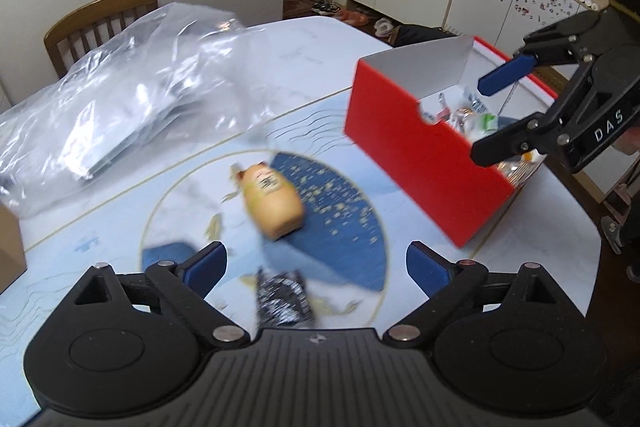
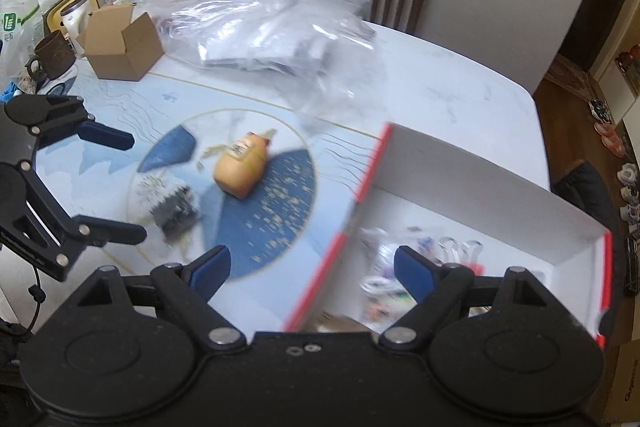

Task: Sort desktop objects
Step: 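Withdraw both tools from the shoebox back over the blue fish mat, then grasp the black foil packet with the left tool while the right tool grasps the yellow figurine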

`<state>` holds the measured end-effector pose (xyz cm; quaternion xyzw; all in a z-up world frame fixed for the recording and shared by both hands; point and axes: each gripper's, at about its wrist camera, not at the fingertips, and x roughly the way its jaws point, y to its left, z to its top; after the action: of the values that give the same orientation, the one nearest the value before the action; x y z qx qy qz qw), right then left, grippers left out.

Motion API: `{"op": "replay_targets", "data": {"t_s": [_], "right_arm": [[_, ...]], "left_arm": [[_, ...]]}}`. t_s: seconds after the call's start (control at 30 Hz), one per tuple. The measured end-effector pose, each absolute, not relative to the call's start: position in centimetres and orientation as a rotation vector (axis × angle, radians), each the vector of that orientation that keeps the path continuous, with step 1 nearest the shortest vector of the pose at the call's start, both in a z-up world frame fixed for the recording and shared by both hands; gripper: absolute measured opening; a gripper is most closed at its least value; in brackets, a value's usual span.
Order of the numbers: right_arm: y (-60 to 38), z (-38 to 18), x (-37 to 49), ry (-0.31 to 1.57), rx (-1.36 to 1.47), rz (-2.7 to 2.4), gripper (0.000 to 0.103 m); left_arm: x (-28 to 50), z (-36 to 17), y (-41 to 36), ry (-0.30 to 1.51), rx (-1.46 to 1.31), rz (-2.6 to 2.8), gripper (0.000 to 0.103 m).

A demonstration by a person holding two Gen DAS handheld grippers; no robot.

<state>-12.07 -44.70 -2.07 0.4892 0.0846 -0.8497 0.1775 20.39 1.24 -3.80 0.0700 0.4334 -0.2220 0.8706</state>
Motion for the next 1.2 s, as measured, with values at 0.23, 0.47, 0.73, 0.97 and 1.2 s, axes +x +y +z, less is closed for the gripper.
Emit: {"op": "replay_targets", "data": {"t_s": [0.23, 0.47, 0.73, 0.97, 1.2], "right_arm": [[-49.3, -3.1, -14.1, 0.257, 1.383, -2.389, 0.094], [-52.3, -5.0, -16.9, 0.231, 1.421, -2.375, 0.094], [-54.5, -7.4, -20.1, 0.194, 1.472, -2.373, 0.094], [-55.4, -9.7, -22.6, 0.154, 1.529, -2.372, 0.094], [-55.7, -11.9, -24.1, 0.121, 1.594, -2.366, 0.094]], "left_arm": [[20.1, -5.8, 2.8, 0.931, 0.135, -0.465, 0.103], [20.3, -8.2, 3.3, 0.969, 0.113, -0.459, 0.103], [21.3, -9.9, 3.5, 0.988, 0.099, -0.439, 0.103], [22.3, -11.0, 2.7, 0.996, 0.109, -0.444, 0.103], [23.0, -12.3, 2.3, 1.022, 0.131, -0.445, 0.103]]}}
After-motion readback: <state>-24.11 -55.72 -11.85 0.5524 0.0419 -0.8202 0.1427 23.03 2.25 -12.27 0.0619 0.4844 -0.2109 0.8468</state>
